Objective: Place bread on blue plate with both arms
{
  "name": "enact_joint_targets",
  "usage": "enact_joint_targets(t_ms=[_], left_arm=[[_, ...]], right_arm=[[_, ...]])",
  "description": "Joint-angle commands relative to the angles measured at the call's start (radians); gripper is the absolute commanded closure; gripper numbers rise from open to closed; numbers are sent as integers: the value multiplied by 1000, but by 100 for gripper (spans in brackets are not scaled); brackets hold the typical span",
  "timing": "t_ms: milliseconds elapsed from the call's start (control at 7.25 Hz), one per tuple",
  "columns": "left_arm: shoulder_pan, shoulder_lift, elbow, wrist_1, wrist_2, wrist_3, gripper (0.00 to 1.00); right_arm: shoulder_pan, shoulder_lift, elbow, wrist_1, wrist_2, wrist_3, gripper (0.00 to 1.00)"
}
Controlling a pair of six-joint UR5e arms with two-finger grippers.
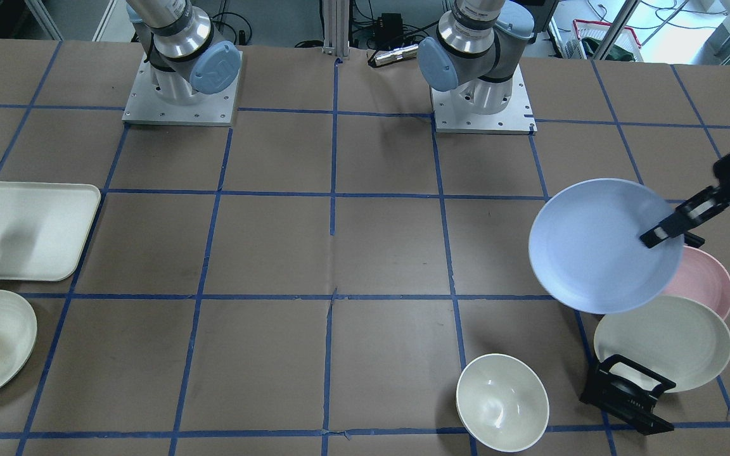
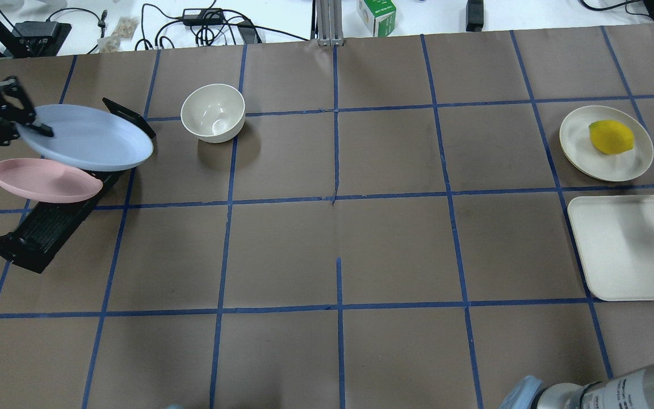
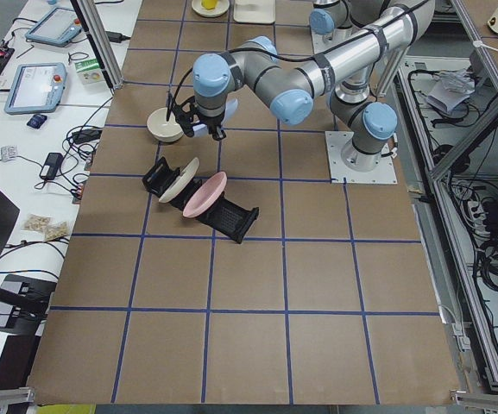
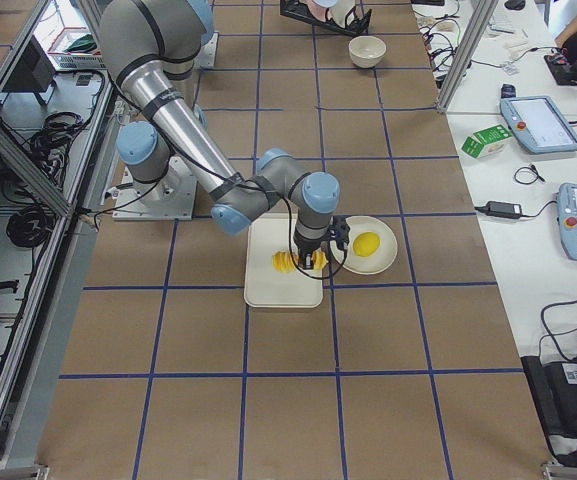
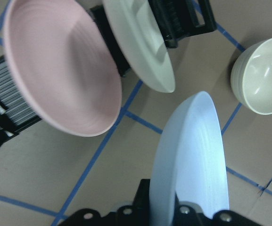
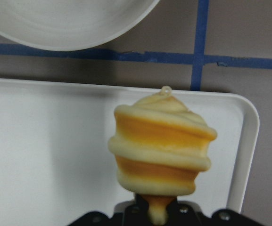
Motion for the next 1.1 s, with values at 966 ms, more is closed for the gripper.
enact_joint_targets(t_ms=[966], left_arm=[[-522,-196,-348,799,-185,-438,100]], right_arm=[[275,-102,-9,129,61,286,97]])
